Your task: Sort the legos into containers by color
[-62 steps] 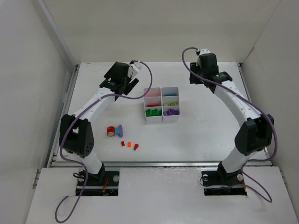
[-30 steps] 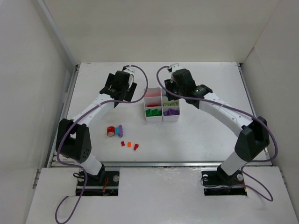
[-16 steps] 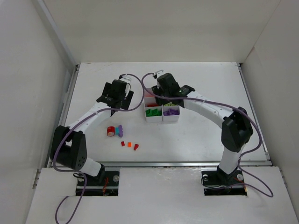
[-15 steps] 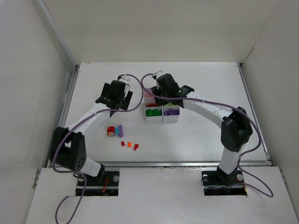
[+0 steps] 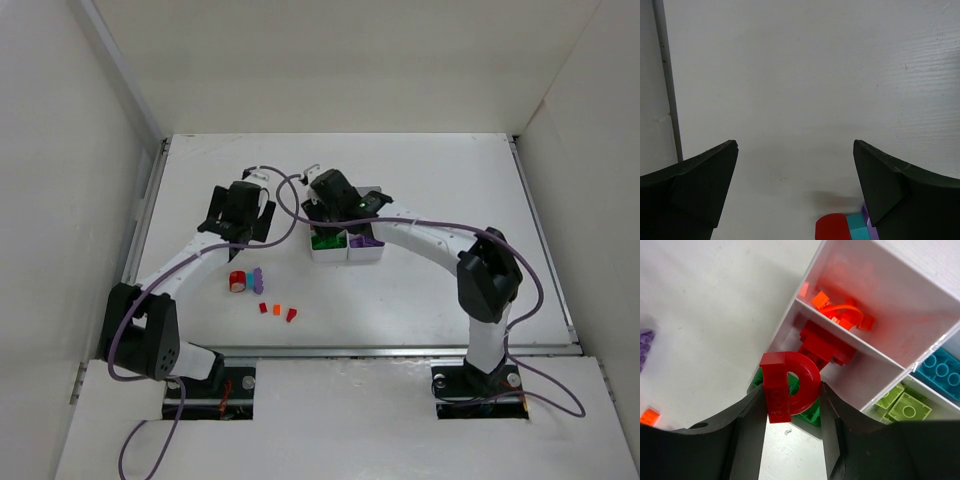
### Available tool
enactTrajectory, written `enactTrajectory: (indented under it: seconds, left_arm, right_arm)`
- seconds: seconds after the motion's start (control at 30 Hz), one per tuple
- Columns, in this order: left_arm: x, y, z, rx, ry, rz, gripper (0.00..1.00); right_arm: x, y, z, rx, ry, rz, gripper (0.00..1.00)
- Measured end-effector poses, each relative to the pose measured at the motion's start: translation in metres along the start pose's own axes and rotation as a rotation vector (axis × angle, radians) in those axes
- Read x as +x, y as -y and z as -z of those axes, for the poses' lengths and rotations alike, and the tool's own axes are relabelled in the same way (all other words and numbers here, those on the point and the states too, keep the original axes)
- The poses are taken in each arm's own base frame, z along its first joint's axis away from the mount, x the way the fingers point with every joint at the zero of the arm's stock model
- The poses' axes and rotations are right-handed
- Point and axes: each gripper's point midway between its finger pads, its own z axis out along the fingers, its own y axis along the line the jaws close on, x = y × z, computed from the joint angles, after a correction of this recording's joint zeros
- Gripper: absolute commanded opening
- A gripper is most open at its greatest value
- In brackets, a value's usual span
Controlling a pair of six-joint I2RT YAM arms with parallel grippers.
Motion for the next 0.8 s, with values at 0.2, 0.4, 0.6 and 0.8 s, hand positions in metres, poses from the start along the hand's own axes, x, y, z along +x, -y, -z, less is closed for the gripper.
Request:
enactTrajectory:
  seconds: [0.2, 0.4, 0.6, 0.8]
  left_arm:
    - [0.005, -0.002, 0.002, -0.011, 0.002, 0.000, 1.00]
    - [0.009, -0.001, 0.002, -0.003, -0.001, -0.015, 1.00]
    - [0.008, 0.003, 0.003, 0.029, 0.004, -0.032, 1.00]
    - [0.009, 0.006, 0.003, 0.046, 0.002, -0.042, 1.00]
  right_arm:
    - [0.010, 0.005, -0.012, 0.040, -0.035, 0.017, 0.18]
    - [0.004, 0.015, -0.011, 0.082, -0.022, 0.015, 0.18]
    - [-0.002, 0.024, -0.009, 0.134, -0.005, 0.013, 0.18]
    - [0.000, 0.029, -0.013, 0.162, -0.011, 0.020, 0.38]
